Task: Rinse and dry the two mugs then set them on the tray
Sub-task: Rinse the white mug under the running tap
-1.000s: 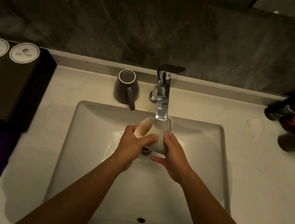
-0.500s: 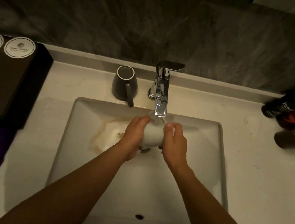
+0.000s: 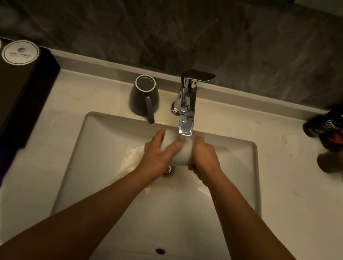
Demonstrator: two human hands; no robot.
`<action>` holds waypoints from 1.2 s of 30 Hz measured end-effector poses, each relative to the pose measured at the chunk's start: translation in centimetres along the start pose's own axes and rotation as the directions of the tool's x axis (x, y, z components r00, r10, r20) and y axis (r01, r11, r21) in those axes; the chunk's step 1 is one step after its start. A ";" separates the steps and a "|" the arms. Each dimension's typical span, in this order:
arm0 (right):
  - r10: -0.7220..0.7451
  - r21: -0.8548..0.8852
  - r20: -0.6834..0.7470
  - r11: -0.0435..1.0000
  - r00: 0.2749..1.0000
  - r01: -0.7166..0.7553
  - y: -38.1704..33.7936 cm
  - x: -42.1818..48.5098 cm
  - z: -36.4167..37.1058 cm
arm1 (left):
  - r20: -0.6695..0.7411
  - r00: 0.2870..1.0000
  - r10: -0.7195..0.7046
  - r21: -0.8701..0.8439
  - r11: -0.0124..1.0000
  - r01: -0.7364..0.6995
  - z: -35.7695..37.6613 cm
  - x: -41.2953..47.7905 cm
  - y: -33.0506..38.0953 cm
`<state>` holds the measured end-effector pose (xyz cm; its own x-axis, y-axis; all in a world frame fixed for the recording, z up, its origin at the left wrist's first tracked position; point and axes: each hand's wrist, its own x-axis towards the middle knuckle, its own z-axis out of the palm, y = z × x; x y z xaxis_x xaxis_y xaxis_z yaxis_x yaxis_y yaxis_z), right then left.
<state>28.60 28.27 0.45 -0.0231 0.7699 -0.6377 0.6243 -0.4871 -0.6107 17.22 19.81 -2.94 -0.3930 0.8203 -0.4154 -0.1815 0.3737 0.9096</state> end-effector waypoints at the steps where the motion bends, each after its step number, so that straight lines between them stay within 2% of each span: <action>1: -0.011 -0.030 0.039 0.999 0.999 0.012 -0.1 -0.1 0.1 | -0.026 0.999 -0.022 -0.036 0.999 0.021 -0.2 0.2 0.0; 3: -0.152 -0.137 0.046 0.978 0.987 0.157 0.1 -0.1 0.3 | -0.042 0.997 -0.060 -0.137 0.989 0.054 -0.5 0.5 0.2; 5: -0.329 -0.198 -0.020 0.927 0.944 0.319 0.7 -0.5 0.5 | -0.018 0.997 -0.079 -0.174 0.982 0.075 -0.7 0.9 0.6; 6: -0.410 -0.193 -0.048 0.899 0.911 0.394 1.1 -0.8 0.5 | 0.014 0.991 -0.135 -0.193 0.972 0.135 -0.7 1.1 0.9; 7: -0.486 -0.191 -0.058 0.863 0.872 0.468 1.6 -1.0 0.4 | 0.054 0.967 -0.250 -0.228 0.939 0.256 -0.9 1.4 1.3; 8: -0.560 -0.192 -0.043 0.817 0.827 0.543 2.0 -1.1 0.3 | 0.113 0.908 -0.404 -0.271 0.866 0.419 -1.1 1.5 1.8; 9: -0.627 -0.196 -0.016 0.766 0.779 0.612 2.4 -1.1 0.3 | 0.189 0.819 -0.542 -0.277 0.771 0.574 -1.4 1.6 2.3; 10: -0.680 -0.199 0.006 0.718 0.733 0.667 2.9 -1.0 0.2 | 0.266 0.735 -0.623 -0.263 0.687 0.677 -1.7 1.7 2.8; 11: -0.706 -0.197 0.013 0.692 0.708 0.694 3.2 -0.8 0.2 | 0.318 0.687 -0.653 -0.251 0.641 0.725 -2.0 1.8 3.0; 12: -0.702 -0.182 0.005 0.700 0.712 0.691 3.3 -0.7 0.2 | 0.341 0.680 -0.648 -0.264 0.629 0.732 -2.1 1.9 3.0; 14: -0.616 -0.107 -0.038 0.785 0.787 0.610 3.0 -0.6 0.4 | 0.335 0.757 -0.562 -0.367 0.662 0.654 -1.6 1.8 2.9; 17: -0.412 -0.002 -0.045 0.911 0.910 0.412 1.8 -0.2 0.7 | 0.126 0.936 -0.328 -0.418 0.838 0.350 -0.4 1.2 1.6; 19: -0.219 0.073 0.016 0.973 0.976 0.217 0.8 0.0 0.7 | 0.083 0.981 -0.173 -0.366 0.911 0.191 -0.2 0.5 1.0; 20: -0.094 0.118 0.059 0.989 0.994 0.087 0.3 0.0 0.6 | 0.088 0.989 -0.117 -0.322 0.936 0.140 -0.3 0.2 0.8; 22: 0.134 0.130 0.155 0.979 0.979 -0.155 -0.6 -0.4 0.1 | 0.093 0.995 -0.030 -0.196 0.979 0.048 -0.6 -0.2 0.5; 24: 0.214 0.070 0.226 0.970 0.950 -0.235 -0.7 -0.7 -0.1 | 0.072 0.997 0.007 -0.184 0.983 0.006 -0.6 -0.2 0.7; 26: 0.136 0.099 0.248 0.981 0.959 -0.164 -0.3 -0.7 0.1 | 0.015 0.995 -0.101 -0.239 0.966 0.101 -0.4 0.3 1.3; 27: 0.038 0.129 0.218 0.989 0.975 -0.067 0.0 -0.7 0.3 | -0.003 0.979 -0.204 -0.254 0.947 0.197 -0.4 0.8 1.7; 29: -0.176 0.150 0.105 0.976 0.979 0.160 0.8 -0.9 0.8 | 0.109 0.886 -0.450 -0.272 0.844 0.462 -0.6 1.4 2.7; 31: -0.338 0.147 0.013 0.931 0.941 0.333 1.6 -1.0 1.0 | 0.262 0.767 -0.586 -0.233 0.733 0.639 -1.2 1.8 3.9; 32: -0.407 0.129 -0.003 0.906 0.913 0.404 2.0 -1.0 1.0 | 0.293 0.725 -0.623 -0.226 0.692 0.686 -1.4 2.0 4.3; 34: -0.482 0.075 -0.018 0.873 0.876 0.481 2.7 -1.0 1.0 | 0.293 0.692 -0.660 -0.256 0.643 0.722 -1.5 2.4 4.2; 36: -0.468 0.065 -0.072 0.879 0.881 0.472 2.8 -0.9 0.9 | 0.278 0.730 -0.624 -0.341 0.646 0.682 -0.8 2.6 3.9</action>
<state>29.65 25.86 -1.16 -0.2566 0.9356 -0.2424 0.4869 -0.0916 -0.8687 14.74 23.00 -0.44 0.0768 0.4864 -0.8704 -0.6933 0.6534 0.3039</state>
